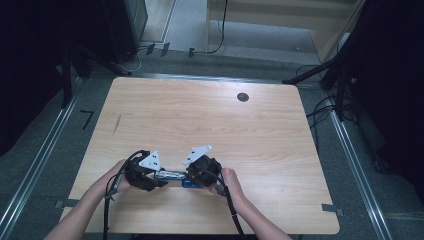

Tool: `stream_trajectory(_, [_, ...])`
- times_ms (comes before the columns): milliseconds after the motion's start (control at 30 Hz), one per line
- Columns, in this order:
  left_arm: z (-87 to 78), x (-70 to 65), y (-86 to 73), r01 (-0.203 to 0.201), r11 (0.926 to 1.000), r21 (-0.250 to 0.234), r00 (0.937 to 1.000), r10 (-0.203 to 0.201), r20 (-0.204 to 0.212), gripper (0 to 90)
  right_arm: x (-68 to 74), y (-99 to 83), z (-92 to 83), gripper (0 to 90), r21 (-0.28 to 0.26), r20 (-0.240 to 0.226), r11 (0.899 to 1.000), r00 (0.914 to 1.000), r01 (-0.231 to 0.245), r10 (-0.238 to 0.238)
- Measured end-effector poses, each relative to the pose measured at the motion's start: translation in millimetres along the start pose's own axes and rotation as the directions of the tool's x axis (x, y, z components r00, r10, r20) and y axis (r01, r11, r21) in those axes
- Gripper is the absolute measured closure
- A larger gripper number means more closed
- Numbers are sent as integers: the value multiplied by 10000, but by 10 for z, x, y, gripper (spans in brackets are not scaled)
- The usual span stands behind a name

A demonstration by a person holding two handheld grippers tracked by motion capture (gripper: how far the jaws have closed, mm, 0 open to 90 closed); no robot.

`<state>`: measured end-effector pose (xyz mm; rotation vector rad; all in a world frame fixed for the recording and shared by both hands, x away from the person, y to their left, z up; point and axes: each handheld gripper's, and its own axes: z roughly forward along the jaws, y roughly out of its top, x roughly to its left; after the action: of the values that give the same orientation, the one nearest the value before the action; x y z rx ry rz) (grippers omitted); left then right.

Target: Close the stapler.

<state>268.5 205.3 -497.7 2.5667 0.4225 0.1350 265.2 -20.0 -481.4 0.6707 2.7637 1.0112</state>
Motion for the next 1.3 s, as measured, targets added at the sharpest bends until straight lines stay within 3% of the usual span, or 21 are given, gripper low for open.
stream_trajectory(133, [-31, -1, -3, 37, 9996, -293, 9999, -40, -102, 600, 23, 57, 54, 808, 5, 50, 9999, 9998, 167, -167])
stream_trajectory(367, [-84, -18, 16, -158, 9986, -496, 9998, 155, -82, 607, 82, 186, 99, 824, -143, 33, 9987, 9988, 491, -491])
stream_trajectory(633, [-118, -49, 53, -427, 9978, -499, 9990, 419, -185, 615, 96, 191, 118, 837, -81, 94, 9990, 9990, 446, -445])
stream_trajectory(767, [-163, -46, 77, -295, 9958, -865, 9995, 289, -88, 603, 88, 189, 103, 837, -178, 56, 9989, 9990, 443, -442])
stream_trajectory(1067, [-123, -19, 14, 251, 9946, -1005, 9995, -231, 204, 568, 77, 158, 52, 836, -337, -49, 9991, 9996, 264, -266])
stream_trajectory(1300, [-45, -89, 66, 47, 9830, -1836, 9998, -81, -176, 647, 77, 127, -1, 836, -469, -72, 9985, 9995, 293, -297])
